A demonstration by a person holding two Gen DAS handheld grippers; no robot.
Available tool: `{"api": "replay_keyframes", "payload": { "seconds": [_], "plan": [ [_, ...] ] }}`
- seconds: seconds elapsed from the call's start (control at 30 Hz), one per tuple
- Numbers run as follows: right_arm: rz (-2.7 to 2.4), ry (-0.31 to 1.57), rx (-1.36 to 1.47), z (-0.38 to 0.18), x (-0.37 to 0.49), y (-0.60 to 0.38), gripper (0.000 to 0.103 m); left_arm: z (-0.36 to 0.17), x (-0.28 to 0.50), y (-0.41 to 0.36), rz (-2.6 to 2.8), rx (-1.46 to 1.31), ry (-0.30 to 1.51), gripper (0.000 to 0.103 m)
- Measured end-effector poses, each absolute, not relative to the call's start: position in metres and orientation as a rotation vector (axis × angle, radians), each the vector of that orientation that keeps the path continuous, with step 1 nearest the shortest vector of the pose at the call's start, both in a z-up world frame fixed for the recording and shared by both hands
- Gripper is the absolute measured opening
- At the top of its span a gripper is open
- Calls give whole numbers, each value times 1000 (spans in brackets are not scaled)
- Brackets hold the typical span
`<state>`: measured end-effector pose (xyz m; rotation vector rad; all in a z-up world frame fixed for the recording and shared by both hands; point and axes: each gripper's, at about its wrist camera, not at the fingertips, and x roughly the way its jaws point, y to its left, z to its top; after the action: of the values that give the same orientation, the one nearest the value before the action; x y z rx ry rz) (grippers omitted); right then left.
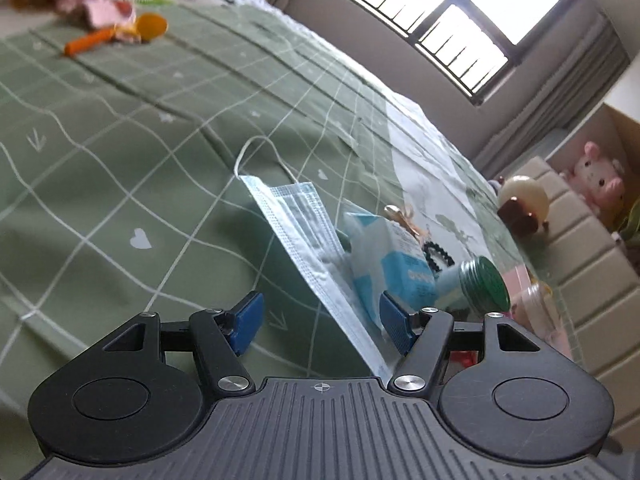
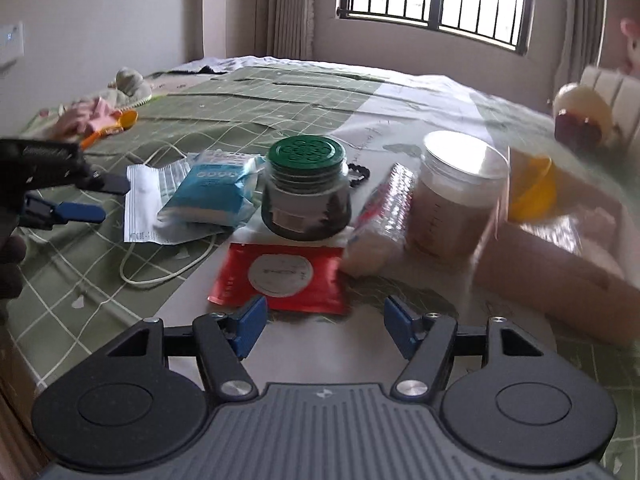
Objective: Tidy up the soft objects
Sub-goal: 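Grasp the blue face mask with the left gripper, then lift the blue mask with the left gripper while the right gripper grasps the blue tissue packet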
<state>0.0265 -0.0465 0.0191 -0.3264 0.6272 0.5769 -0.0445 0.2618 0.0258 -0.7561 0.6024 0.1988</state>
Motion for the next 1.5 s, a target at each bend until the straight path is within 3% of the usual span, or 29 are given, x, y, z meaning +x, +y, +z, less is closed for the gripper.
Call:
{"api": "replay_keyframes", "payload": {
  "seconds": [0.13,0.33,0.5,0.57,0.83,1.13,1.27,1.3,1.33,1.37,1.5],
  "plan": [
    [586,644,-338,17,26,-34,65,13,-14,266,145,-774,631,68],
    [582,613,-421,13,16,-23,65,32,20,256,29,-735,538,68],
    [585,638,-421,6,16,-20,65,21,50,253,-15,-693,627,64],
    [589,636,-423,5,16,-20,65,12,49,256,-12,-701,643,58],
    [581,655,-391,-10,25,-17,65,22,10,275,94,-724,574,57],
    [590,625,-346,-18,26,-25,77,6,26,274,115,-702,641,54],
    [609,635,-332,-21,29,-26,86,-1,50,264,69,-693,647,53],
    [619,644,-325,-21,31,-27,87,-3,53,264,62,-724,642,48],
    [630,655,-313,-21,33,-28,90,-6,54,266,56,-769,649,27],
    [645,667,-299,-22,36,-29,93,-10,56,269,46,-832,674,13],
    [710,714,-263,-23,45,-32,103,-23,50,274,-9,-971,675,11]
  ]
}}
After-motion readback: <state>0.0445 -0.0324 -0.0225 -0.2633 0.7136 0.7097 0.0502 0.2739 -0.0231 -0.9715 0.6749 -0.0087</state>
